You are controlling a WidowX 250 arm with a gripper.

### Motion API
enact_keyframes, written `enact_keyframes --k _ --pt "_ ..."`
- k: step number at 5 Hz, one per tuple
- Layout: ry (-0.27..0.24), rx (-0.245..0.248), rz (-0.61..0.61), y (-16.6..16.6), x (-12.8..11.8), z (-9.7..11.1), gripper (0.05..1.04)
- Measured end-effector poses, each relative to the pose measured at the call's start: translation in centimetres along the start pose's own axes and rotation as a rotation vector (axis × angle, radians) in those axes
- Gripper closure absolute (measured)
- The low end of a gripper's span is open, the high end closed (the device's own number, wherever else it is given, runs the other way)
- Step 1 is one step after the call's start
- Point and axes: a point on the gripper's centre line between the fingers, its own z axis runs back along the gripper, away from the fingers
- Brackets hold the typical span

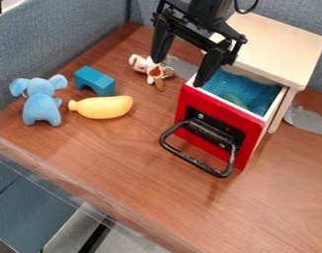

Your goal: Close the drawer

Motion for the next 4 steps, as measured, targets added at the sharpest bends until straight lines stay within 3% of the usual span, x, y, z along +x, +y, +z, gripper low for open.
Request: enact_keyframes --k 1,2,4 --pt "0.031 -0.001 -0.002 -0.2 -0.2 -0.9 0.083" --pt "0.037 -0.033 -0.072 -2.7 -2.6 -1.4 0.083" --pt "-0.145 -0.113 -0.133 -2.8 -7.3 -1.7 0.083"
